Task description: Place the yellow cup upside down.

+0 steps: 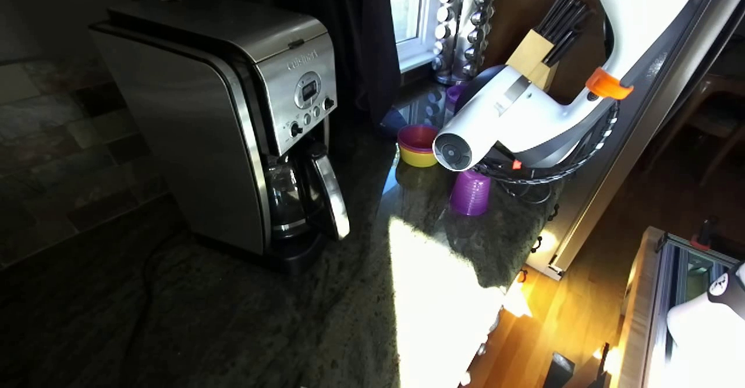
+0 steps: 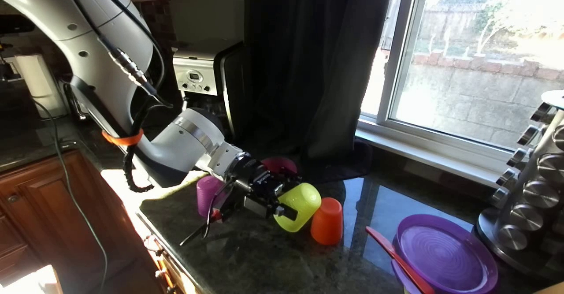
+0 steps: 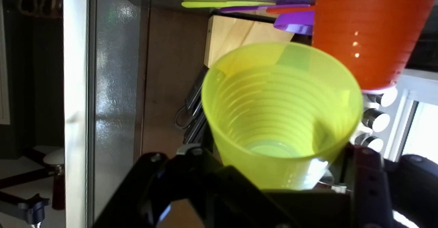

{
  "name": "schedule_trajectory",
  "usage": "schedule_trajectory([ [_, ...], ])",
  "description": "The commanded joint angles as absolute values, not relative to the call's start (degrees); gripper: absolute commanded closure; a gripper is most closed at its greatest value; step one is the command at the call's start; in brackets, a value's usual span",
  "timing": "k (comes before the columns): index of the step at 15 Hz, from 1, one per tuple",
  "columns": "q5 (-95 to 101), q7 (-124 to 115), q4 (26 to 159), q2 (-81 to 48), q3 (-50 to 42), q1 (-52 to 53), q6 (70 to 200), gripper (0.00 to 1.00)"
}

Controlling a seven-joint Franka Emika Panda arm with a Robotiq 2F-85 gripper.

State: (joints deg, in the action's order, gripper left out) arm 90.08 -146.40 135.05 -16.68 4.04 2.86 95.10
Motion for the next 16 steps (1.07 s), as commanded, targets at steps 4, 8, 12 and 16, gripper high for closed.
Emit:
schedule_trajectory([
  [4, 94.62, -149.02, 133.8, -20.36, 4.62, 3.86, 90.45, 0.51],
  [8, 95.72, -148.45, 133.22, -21.81, 4.74, 3.72, 90.36, 0.51],
  [12, 96.5, -148.05, 132.84, -22.07, 4.84, 3.67, 90.58, 0.06],
  [16, 97.15, -148.18, 133.81, -20.34, 5.15, 3.69, 90.99, 0.0],
])
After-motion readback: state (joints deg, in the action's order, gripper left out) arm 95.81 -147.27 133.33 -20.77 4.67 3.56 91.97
